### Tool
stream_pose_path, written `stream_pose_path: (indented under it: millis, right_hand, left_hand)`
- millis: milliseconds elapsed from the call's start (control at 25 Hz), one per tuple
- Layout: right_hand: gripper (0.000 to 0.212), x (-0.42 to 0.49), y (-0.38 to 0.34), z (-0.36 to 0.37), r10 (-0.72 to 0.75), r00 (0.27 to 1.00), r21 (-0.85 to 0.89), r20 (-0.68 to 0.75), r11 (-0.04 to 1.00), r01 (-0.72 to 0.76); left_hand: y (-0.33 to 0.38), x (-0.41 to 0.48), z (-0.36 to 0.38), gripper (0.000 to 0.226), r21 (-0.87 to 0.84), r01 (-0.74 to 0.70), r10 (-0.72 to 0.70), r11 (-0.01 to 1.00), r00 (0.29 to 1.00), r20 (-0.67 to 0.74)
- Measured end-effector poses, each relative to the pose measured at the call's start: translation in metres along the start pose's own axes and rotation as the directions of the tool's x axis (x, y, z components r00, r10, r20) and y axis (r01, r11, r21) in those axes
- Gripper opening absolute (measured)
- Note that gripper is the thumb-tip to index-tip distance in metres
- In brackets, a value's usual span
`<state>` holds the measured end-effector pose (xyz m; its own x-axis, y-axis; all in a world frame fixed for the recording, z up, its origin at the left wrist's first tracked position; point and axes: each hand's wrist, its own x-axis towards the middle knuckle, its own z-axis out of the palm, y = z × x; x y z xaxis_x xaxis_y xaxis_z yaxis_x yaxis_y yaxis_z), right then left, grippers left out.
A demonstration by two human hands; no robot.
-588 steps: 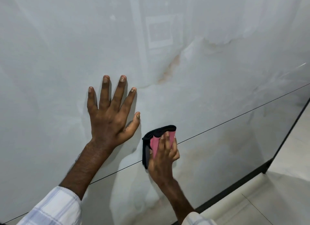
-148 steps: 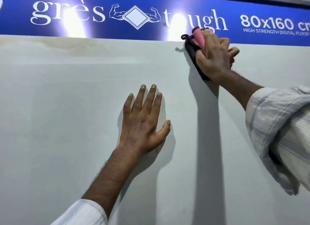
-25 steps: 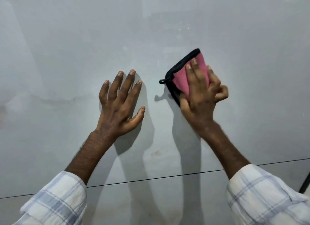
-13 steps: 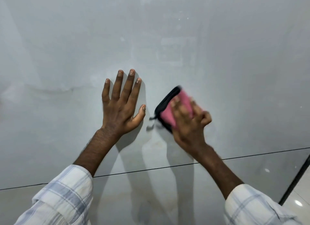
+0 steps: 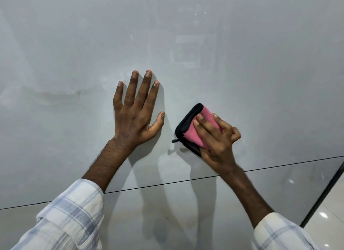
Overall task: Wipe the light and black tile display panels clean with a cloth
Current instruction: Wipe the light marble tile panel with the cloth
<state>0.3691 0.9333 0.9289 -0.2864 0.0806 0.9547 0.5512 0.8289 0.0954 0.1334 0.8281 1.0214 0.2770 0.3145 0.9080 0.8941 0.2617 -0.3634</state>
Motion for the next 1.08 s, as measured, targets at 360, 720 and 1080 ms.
stream_pose_path:
  millis: [360, 720, 1080]
  right_hand:
    - [0.072, -0.021, -0.031, 0.017, 0.087, 0.995, 0.033, -0.041, 0.996, -0.086]
    - [0.071, -0.05, -0.002, 0.026, 0.847, 0.487, 0.503, -0.216, 0.523, -0.688]
    - [0.079, -0.06, -0.105, 0.057, 0.672, 0.741, 0.066, -0.007, 0.739, -0.67]
  left_hand:
    - [0.0, 0.0, 0.001, 0.071, -0.032, 0.005, -0.006, 0.999, 1.0, -0.03]
    - [0.002, -0.017, -0.002, 0.072, -0.11, -0.047, 0.05, 0.993, 0.999, 0.019]
    - [0.015, -0.059, 0.002, 0.075, -0.16, -0.054, 0.066, 0.986, 0.995, 0.071]
